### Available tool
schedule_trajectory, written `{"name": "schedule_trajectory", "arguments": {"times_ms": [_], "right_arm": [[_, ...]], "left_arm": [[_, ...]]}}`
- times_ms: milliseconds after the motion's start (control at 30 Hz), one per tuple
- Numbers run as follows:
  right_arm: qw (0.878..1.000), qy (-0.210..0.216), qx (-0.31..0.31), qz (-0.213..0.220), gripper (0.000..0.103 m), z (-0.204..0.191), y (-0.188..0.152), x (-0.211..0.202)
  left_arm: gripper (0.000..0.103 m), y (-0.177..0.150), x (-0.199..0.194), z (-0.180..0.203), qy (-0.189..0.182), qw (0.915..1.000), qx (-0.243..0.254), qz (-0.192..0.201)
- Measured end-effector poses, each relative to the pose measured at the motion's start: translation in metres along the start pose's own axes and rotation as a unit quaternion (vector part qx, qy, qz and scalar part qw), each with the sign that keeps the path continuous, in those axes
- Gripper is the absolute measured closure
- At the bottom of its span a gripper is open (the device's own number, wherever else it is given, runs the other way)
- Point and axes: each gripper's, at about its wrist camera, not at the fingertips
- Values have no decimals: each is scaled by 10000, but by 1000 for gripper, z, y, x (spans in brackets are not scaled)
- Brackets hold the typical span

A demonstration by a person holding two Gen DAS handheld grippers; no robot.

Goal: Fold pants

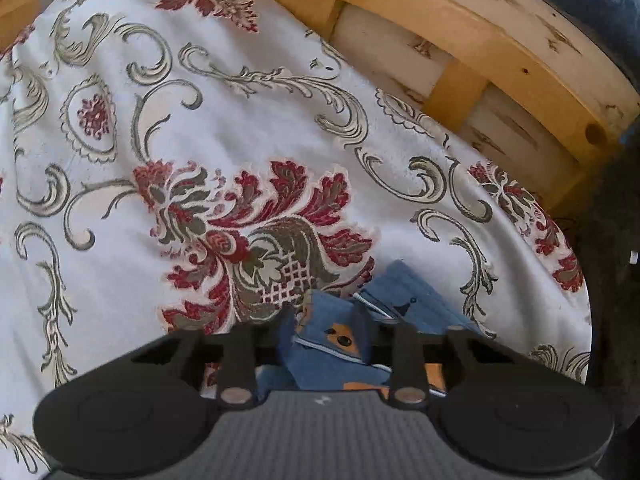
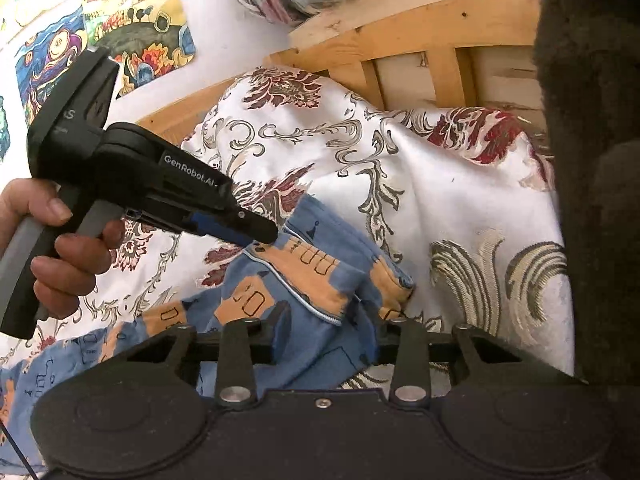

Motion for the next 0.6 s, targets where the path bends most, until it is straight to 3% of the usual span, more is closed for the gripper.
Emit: {"name": "schedule_trajectory", "arguments": {"times_ms": [33, 133, 333, 400, 500, 600], "right_arm": [[10000, -6, 46, -14, 82, 1, -1, -1], [9997, 8, 234, 46, 94, 5, 0, -6], [9997, -70, -18, 229, 94, -5, 0, -15], [9998, -95, 24, 192, 94, -3, -1, -13], [9998, -133, 117, 134, 93, 1, 0, -11], [9998, -139, 120, 103, 91, 2, -1, -11]], "left_arm": [[91, 0, -2, 1, -13, 10000, 60, 51], [100, 2, -6, 8, 75, 9994, 283, 160], [103, 4, -12, 24, 210, 9985, 487, 154], [103, 5, -13, 27, 458, 9975, 514, 141], [95, 3, -9, 22, 541, 9974, 476, -63], [76, 1, -3, 17, 494, 9980, 377, -143]]}}
Point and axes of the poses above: each gripper's, at about its wrist camera, not at the fingertips, and x roughly the way its jaws point, z to its right, y to its top, and after that the axes turned 10 degrees about y, right-handed
